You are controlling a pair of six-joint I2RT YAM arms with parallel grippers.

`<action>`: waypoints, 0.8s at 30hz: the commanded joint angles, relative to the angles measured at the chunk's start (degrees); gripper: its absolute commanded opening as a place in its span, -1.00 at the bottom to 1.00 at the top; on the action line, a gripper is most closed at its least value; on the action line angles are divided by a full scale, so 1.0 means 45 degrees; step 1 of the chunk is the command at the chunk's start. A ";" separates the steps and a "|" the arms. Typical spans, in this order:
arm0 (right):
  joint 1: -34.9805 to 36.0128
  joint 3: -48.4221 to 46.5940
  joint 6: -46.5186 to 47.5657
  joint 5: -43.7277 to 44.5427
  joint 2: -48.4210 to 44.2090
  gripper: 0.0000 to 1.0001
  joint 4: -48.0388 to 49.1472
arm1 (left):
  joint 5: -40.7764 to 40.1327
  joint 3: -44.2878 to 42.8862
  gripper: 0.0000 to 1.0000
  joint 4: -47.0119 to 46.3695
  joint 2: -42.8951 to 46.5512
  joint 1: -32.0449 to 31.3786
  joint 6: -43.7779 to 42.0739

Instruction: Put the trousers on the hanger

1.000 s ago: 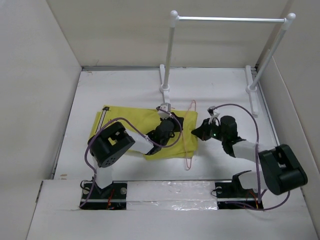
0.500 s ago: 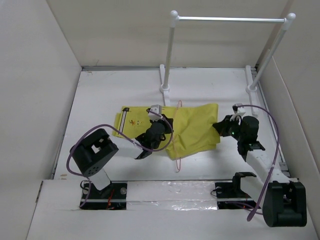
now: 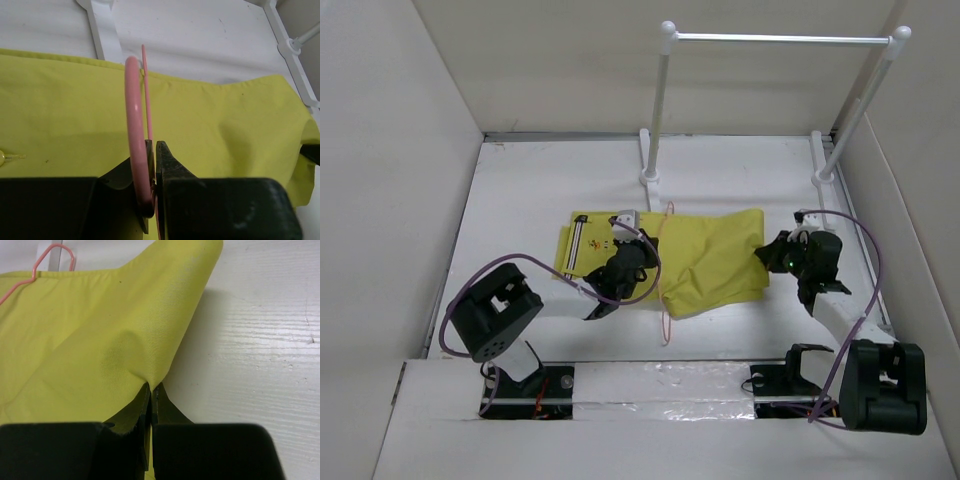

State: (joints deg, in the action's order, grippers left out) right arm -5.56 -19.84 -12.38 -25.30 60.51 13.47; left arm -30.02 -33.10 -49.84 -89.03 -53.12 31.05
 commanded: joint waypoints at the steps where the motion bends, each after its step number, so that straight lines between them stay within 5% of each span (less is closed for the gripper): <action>1: 0.0006 -0.0280 -0.0178 -0.0140 0.0244 -1.00 0.1341 | 0.0089 -0.0202 -1.00 -0.0037 0.0527 0.0106 -0.0474; 16: 0.0141 -0.0123 0.0055 0.0700 -0.0204 -0.96 0.0912 | -0.1239 -0.1744 -1.00 0.0724 0.0371 -0.0324 -0.1411; 18: 0.0278 -0.0356 0.0289 0.0720 -0.0477 -0.61 0.0640 | -0.1065 -0.1804 -1.00 0.0803 0.0682 -0.0480 -0.1295; 19: 0.0472 -0.0435 0.0407 0.0855 -0.0652 -0.26 0.0194 | -0.0889 -0.1823 -1.00 0.0958 0.0858 -0.0480 -0.1178; 22: 0.1348 -0.0728 0.0486 0.1516 -0.1784 0.38 -0.0510 | -0.0263 -0.2134 -1.00 0.1717 0.1678 -0.0480 -0.0592; 24: 0.1936 -0.1001 0.0564 0.1948 -0.2641 0.55 -0.1173 | 0.0068 -0.2136 -1.00 0.1741 0.2342 -0.0480 -0.0319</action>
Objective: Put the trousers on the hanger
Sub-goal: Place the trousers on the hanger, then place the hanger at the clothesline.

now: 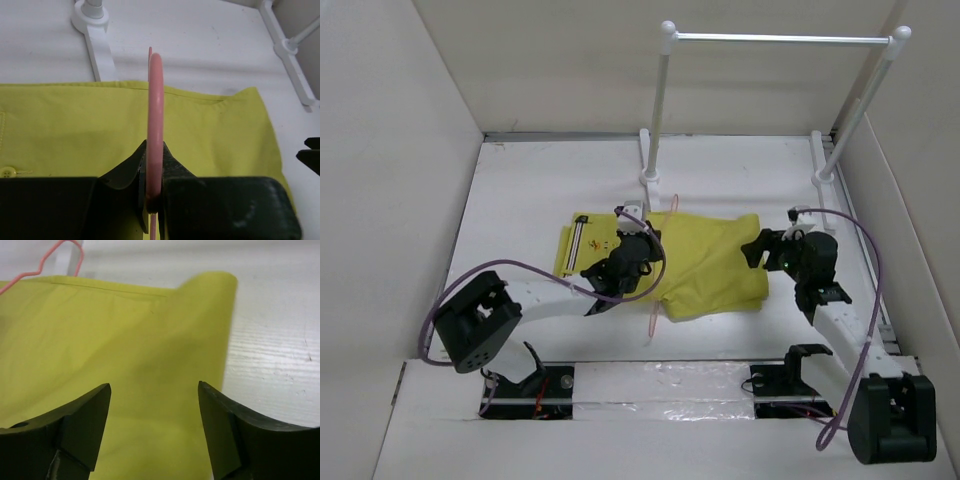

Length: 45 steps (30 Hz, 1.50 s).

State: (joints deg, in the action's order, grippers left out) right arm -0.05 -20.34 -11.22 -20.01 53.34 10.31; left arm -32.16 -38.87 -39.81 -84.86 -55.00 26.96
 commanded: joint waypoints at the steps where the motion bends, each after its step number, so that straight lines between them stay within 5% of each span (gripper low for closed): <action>1: 0.1411 -0.1200 0.0268 0.1123 -0.1304 0.59 -0.0628 | 0.0623 -0.0835 -1.00 -0.0469 0.1745 -0.0062 0.0687; 3: 0.2254 -0.1456 0.0093 0.1437 -0.1754 0.48 -0.0824 | 0.0605 -0.0931 -1.00 -0.0333 0.2001 -0.0062 0.0728; 5: 0.3752 -0.1768 -0.0142 0.1653 -0.2088 -0.23 -0.0690 | 0.0429 -0.1244 -1.00 0.0057 0.2313 -0.0198 0.0611; 6: 0.4323 -0.1924 -0.0201 0.1673 -0.2088 -0.88 -0.0592 | 0.0274 -0.1322 -1.00 0.0097 0.2431 -0.0199 0.0552; 7: 0.4909 -0.2080 -0.0221 0.1693 -0.2030 -1.00 -0.0572 | 0.0272 -0.1361 -1.00 0.0059 0.2529 -0.0199 0.0494; 12: 0.8441 -0.3039 -0.1078 0.2570 -0.1113 -0.97 -0.0261 | 0.0000 -0.1947 -1.00 0.0215 0.2686 -0.0199 0.0162; 13: 0.8759 -0.2981 -0.1641 0.2958 -0.1015 -0.42 0.0321 | -0.0021 -0.2064 -1.00 0.0118 0.2686 -0.0199 0.0161; 15: 0.9286 -0.2593 -0.2366 0.3118 -0.0625 0.11 0.1549 | 0.0135 -0.2240 -1.00 0.0039 0.2667 -0.0199 0.0083; 16: 0.9425 -0.2493 -0.2949 0.3022 -0.0430 0.29 0.1847 | 0.0135 -0.2531 -1.00 0.0097 0.2647 -0.0199 -0.0014; 19: 1.0048 -0.2589 -0.3286 0.2690 0.0507 0.32 0.2415 | -0.0021 -0.2923 -1.00 0.0215 0.2510 -0.0316 -0.0229; 25: 1.1164 -0.3039 -0.3579 0.3527 0.1737 0.23 0.2923 | -0.0099 -0.3101 -1.00 0.0001 0.2509 -0.0316 -0.0289; 38: 1.1282 -0.2883 -0.4517 0.2767 0.3127 -1.00 0.5520 | -0.0315 -0.3198 -1.00 -0.0390 0.2315 -0.0316 -0.0542; 44: 1.0894 -0.2395 -0.5278 0.2456 0.2893 -1.00 0.7298 | 0.0291 -0.3432 -1.00 -0.0528 0.2197 -0.0316 -0.0483; 45: 1.0736 -0.2356 -0.5337 0.2300 0.2834 -1.00 0.7435 | 0.0504 -0.3432 -0.88 -0.0586 0.2217 -0.0316 -0.0483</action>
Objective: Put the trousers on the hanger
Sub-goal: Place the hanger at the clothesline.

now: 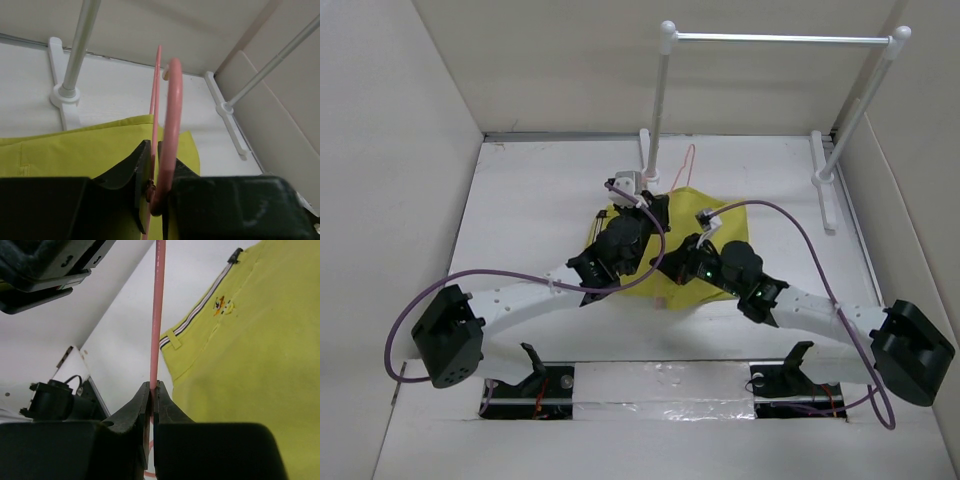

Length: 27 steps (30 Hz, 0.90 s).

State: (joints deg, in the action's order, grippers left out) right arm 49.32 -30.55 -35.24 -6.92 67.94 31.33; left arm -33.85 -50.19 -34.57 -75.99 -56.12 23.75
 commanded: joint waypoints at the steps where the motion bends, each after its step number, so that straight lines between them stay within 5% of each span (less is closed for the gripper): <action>1: -0.0373 -0.0087 -0.0116 -0.0979 -0.0488 -1.00 0.3073 | 0.0997 -0.0935 -0.80 -0.1849 0.0264 -0.0068 0.0231; 4: -0.0920 0.0185 -0.0838 -0.1527 -0.0625 -1.00 0.4009 | 0.1329 -0.1207 -0.50 -0.1792 0.0245 -0.0068 0.0075; 14: -0.2034 0.0713 -0.3200 -0.4419 0.0447 -1.00 0.6572 | 0.1662 -0.1053 -0.46 -0.1577 0.0225 -0.0068 0.0211; 21: -0.2462 0.1728 -0.4920 -0.5064 0.1463 -1.00 0.8582 | 0.1993 -0.0194 0.18 -0.1206 0.1474 0.0185 -0.0081; 27: -0.2911 0.1866 -0.5117 -0.5493 0.1679 -1.00 0.8994 | 0.1761 0.0332 0.35 -0.0365 0.3230 0.0185 -0.0863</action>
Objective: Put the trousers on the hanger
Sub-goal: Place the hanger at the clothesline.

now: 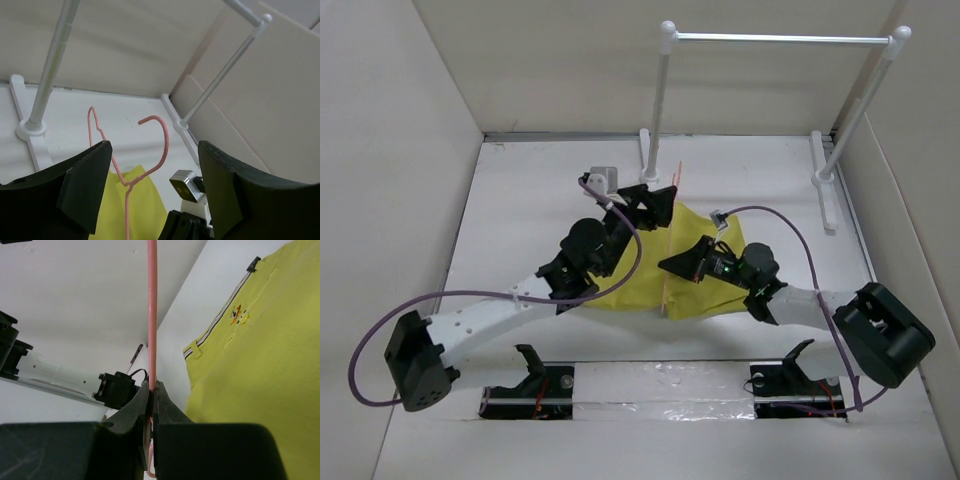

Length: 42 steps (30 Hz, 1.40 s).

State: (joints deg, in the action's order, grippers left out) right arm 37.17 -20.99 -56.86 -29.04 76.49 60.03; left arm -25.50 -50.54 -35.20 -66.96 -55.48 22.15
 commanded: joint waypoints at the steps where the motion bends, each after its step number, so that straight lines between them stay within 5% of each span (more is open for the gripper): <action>1: -0.0213 -0.0237 -0.0371 -0.0617 -0.0239 -1.00 0.2714 | -0.0135 0.0914 0.35 -0.0225 0.1556 0.0045 -0.0489; 9: -0.1500 -0.0822 -0.1152 -0.2394 -0.0279 -1.00 0.2929 | 0.0074 0.4023 -0.38 0.1257 0.3708 0.0045 0.0778; 14: -0.2359 -0.1194 -0.1892 -0.3273 0.0014 -1.00 0.3279 | 0.2755 0.5508 -0.20 0.1123 0.3883 -0.0635 0.0507; 21: -0.3531 -0.2401 -0.2658 -0.3742 -0.0492 -1.00 0.3771 | 0.1584 0.5120 -0.11 0.1066 0.3943 -0.1049 0.0001; 29: -0.6339 -0.5273 -0.1019 -0.3762 -0.1295 -1.00 0.0412 | 0.1428 0.4162 -0.12 0.0108 0.2772 -0.1049 -0.0021; 36: -0.8452 -0.7188 -0.1250 -0.3723 -0.0300 -1.00 0.0389 | 0.1329 0.4572 -0.12 -0.0244 0.2829 -0.1049 0.0409; 42: -0.8767 -0.9509 -0.1368 -0.3411 0.1202 -1.00 -0.0038 | 0.1603 0.4649 -0.13 -0.0263 0.2731 -0.1049 0.0526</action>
State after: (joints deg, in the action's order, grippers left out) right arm -2.20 -55.61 -64.29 -46.09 81.45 53.98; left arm -18.70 -29.47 -32.95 -54.72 -60.01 23.86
